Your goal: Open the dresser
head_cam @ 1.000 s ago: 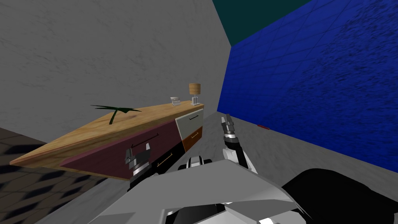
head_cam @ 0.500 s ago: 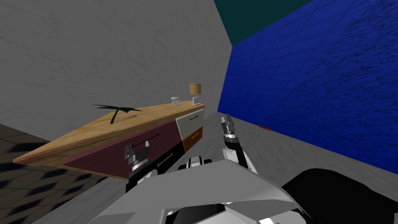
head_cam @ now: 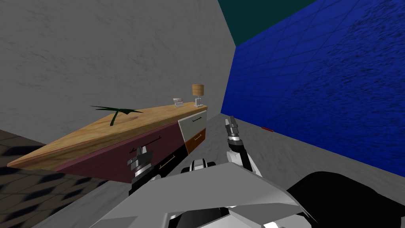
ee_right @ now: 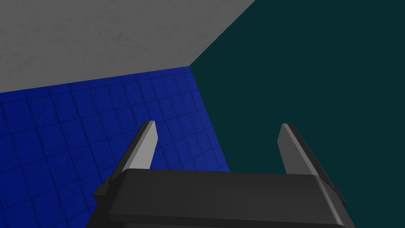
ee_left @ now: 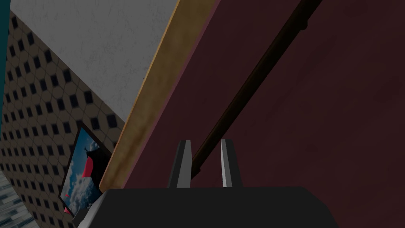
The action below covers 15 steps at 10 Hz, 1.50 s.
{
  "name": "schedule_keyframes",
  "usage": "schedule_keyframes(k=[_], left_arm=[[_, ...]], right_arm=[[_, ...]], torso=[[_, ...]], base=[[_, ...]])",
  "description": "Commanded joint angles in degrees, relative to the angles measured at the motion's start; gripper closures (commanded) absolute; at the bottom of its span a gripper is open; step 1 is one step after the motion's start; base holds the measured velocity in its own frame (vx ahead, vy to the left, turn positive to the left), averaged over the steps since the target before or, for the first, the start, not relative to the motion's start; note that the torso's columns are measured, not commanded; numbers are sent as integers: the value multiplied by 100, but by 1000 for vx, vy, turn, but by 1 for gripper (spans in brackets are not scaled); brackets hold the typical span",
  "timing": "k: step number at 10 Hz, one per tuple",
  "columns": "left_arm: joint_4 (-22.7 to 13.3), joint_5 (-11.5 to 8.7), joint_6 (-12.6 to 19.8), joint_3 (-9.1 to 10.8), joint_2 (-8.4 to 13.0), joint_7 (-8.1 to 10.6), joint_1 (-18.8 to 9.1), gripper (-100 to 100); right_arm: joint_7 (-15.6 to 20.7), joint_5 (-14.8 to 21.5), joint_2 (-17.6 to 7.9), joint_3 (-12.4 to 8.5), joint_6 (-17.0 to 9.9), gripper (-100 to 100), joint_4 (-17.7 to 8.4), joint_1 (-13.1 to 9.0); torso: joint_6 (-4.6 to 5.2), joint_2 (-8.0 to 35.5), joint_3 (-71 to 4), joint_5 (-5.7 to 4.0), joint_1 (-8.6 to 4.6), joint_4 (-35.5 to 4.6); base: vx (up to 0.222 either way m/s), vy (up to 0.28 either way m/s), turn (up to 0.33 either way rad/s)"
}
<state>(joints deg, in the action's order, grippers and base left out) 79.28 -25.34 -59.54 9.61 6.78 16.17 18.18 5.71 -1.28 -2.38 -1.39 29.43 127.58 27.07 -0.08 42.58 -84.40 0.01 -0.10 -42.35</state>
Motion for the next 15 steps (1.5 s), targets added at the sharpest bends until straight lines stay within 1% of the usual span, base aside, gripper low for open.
schedule_keyframes(k=[1, 3, 4, 5, 6, 7, 8, 9, 10, 11, 12, 13, 14, 15], left_arm=[[231, -58, 216, 27, 53, -10, 41, 100], [366, -89, 336, 42, 84, -19, 61, 100], [275, -77, 335, 15, 57, -22, 72, 100], [160, -169, 212, 22, 249, 200, 226, 100], [55, -259, 54, 37, 439, 363, 366, 100], [55, -259, 54, 37, 449, 428, 366, 100], [-50, -350, -104, 53, 649, 655, 505, 100], [-156, -441, -261, 68, 836, 786, 645, 100], [-156, -441, -261, 68, 850, 883, 645, 100], [-261, -531, -419, 83, 1050, 1049, 785, 100], [-261, -531, -419, 83, 1050, 1111, 785, 100], [-366, -622, -577, 98, 1250, 1336, 924, 100], [-471, -713, -734, 114, 1446, 1486, 1064, 100], [-471, -713, -734, 114, 1450, 1566, 1064, 100]], right_arm=[[0, 0, 1, 1, 0, 0, 0, -1], [0, 0, 1, 1, 0, 0, 0, -1], [0, 0, 0, 0, 0, 0, 0, -1], [0, 0, 0, 0, 0, 0, 0, 0], [0, 0, 0, 0, 0, 0, 0, 1], [0, 0, 1, 1, 0, 0, 1, 2], [0, 0, 0, 0, 1, 0, 1, 3], [0, 0, 0, 0, 0, 0, 0, 2], [0, 0, 0, 0, 0, 0, 0, 3], [0, 0, 0, 0, 0, 0, 0, 2], [0, 0, 0, 0, 0, 0, 0, 2], [0, 0, -1, -1, 0, 0, 0, 2], [0, 0, 0, 0, 0, 0, 0, 2], [0, 0, 0, 0, 1, 0, 1, 3]], torso=[[-2, 18, 12, -6, -11, -6], [-6, 5, -2, -26, -2, -20], [-5, 3, -6, -35, -3, -26], [-1, -18, -16, -30, 8, -19], [-11, -42, -26, -10, 10, 3], [-19, -52, -30, 5, 17, 17], [-1, -35, -22, 3, 27, 8], [3, -28, -16, 3, 33, 3], [-9, -22, -12, 3, 20, 5], [4, -16, -7, 6, 28, 3], [-10, -11, -6, 2, 30, 1], [-4, -12, -6, 3, 35, -1], [-16, -12, -8, -1, 32, -1], [-35, -8, -8, -8, 27, -2]], base=[[-166, -129, 33], [-139, -118, 24], [-58, -45, -1], [29, -81, 11], [77, -162, 60], [59, -139, 77], [59, -103, 59], [85, -137, 57], [53, -109, 45], [44, -117, 18], [42, -86, 43], [57, -91, 26], [88, -148, 48], [58, -122, 85]])
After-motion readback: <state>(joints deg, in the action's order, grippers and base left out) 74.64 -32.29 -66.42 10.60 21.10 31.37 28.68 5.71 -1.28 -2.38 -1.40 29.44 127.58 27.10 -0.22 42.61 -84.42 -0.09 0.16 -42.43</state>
